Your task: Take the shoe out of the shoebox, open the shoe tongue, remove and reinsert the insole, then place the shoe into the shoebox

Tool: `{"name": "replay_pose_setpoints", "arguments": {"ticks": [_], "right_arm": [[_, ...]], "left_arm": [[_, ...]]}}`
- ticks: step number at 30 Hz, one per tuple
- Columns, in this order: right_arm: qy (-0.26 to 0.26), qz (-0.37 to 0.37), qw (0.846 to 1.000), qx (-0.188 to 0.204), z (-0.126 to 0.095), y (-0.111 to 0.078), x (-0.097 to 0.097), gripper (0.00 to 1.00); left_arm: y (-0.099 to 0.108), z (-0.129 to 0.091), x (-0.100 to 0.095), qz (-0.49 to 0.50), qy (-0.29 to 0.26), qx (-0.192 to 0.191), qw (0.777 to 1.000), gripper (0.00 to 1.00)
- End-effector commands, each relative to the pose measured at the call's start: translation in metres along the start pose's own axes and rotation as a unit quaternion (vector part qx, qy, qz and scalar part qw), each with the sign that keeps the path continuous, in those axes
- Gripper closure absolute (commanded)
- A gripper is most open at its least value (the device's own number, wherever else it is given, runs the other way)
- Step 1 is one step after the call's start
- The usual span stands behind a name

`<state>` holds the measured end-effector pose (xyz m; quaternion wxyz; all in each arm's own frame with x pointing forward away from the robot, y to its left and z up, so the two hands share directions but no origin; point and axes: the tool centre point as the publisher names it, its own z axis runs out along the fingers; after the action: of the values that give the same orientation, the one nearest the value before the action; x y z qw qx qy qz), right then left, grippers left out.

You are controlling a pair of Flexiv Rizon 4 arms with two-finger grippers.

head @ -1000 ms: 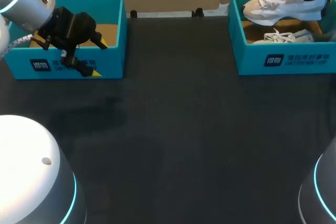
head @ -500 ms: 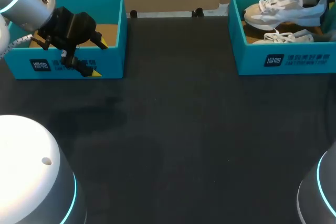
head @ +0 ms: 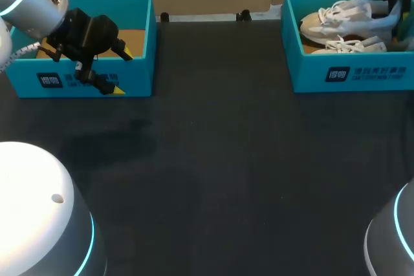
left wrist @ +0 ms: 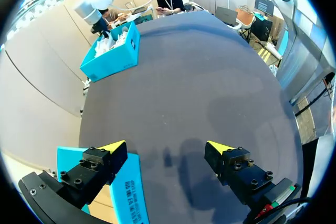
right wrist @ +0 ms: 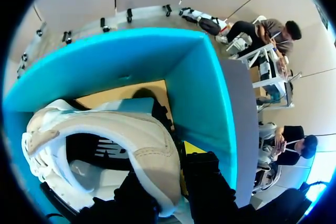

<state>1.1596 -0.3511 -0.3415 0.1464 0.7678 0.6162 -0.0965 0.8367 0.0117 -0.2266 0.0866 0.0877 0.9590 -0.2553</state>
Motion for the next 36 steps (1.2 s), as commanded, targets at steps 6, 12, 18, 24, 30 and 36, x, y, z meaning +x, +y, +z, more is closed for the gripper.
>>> {"name": "replay_pose_setpoints", "arguments": {"ticks": [6, 12, 18, 24, 30, 36], "right_arm": [[0.011, -0.004, 1.0, -0.001, 0.017, -0.001, 0.003, 1.0], [0.009, -0.014, 1.0, -0.001, 0.024, 0.003, 0.003, 1.0], [0.005, -0.016, 1.0, 0.002, 0.024, 0.002, 0.0, 0.58], [0.007, -0.009, 1.0, 0.003, 0.021, 0.0, -0.003, 0.53], [0.011, -0.008, 1.0, -0.001, 0.008, -0.004, -0.002, 0.51], [0.017, -0.009, 1.0, -0.004, -0.005, -0.009, 0.0, 0.35]], "left_arm": [[-0.001, 0.0, 0.0, 0.0, 0.0, -0.002, 1.0, 0.0], [-0.001, 0.0, 0.0, 0.0, 0.0, -0.002, 1.0, 0.0], [-0.001, 0.0, 0.0, 0.0, 0.0, -0.002, 1.0, 0.0], [-0.001, 0.0, 0.0, 0.0, 0.0, -0.002, 1.0, 0.0], [-0.001, 0.0, 0.0, 0.0, 0.0, -0.002, 1.0, 0.0], [-0.001, 0.0, 0.0, 0.0, 0.0, -0.002, 1.0, 0.0]]}}
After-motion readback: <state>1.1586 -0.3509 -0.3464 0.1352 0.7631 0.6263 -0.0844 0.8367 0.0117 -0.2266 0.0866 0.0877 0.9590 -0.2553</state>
